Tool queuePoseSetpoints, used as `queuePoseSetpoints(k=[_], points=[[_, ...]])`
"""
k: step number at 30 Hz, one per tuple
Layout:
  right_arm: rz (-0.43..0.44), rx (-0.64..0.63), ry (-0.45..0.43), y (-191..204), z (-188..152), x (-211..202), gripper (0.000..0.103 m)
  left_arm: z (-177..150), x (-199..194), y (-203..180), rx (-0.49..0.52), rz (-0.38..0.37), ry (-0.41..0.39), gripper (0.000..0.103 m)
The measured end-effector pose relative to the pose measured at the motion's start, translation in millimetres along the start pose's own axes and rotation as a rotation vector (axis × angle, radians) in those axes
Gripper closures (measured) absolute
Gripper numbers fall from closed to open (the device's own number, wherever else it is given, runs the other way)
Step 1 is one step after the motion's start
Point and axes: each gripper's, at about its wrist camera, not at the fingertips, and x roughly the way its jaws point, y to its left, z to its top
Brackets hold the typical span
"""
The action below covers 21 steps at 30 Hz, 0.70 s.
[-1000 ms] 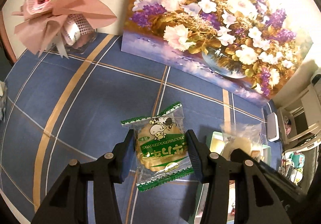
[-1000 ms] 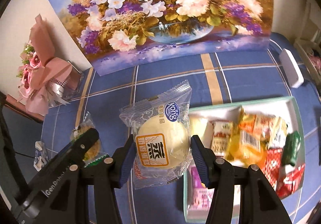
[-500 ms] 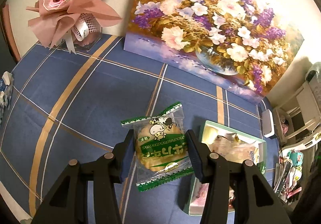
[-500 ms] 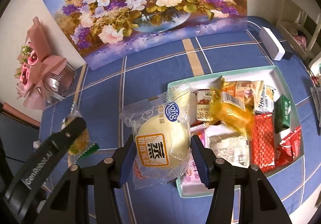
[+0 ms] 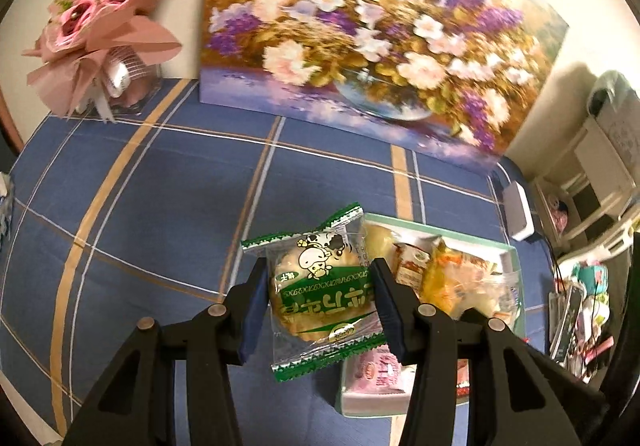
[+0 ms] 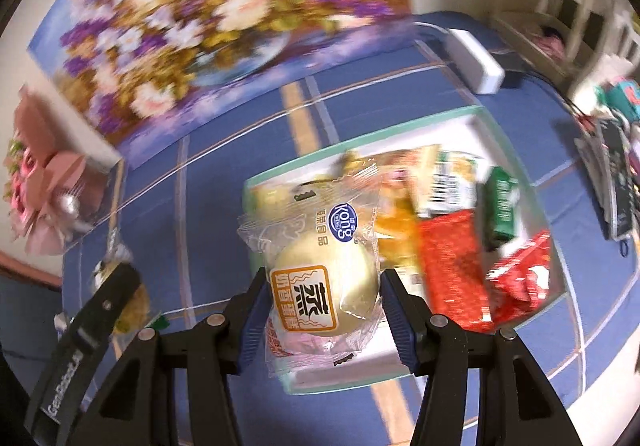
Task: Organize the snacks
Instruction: 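Lift and carry the green pack and wrapped bun toward the tray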
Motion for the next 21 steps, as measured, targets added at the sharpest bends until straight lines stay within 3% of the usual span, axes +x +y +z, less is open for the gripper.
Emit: queuePoseSetpoints(k=[13,21], points=[[-0.048,0.17,-0.026,-76.7,3.7,-13.3,0.045,-23.4,14.7,-64.9,0.18,-0.07,0.045,0.051],[-0.067,0.186,-0.005,-91.3,3.5,-9.1,0.045,-46.2,42.5,-91.5,0.251,-0.086,0.122,0.051]])
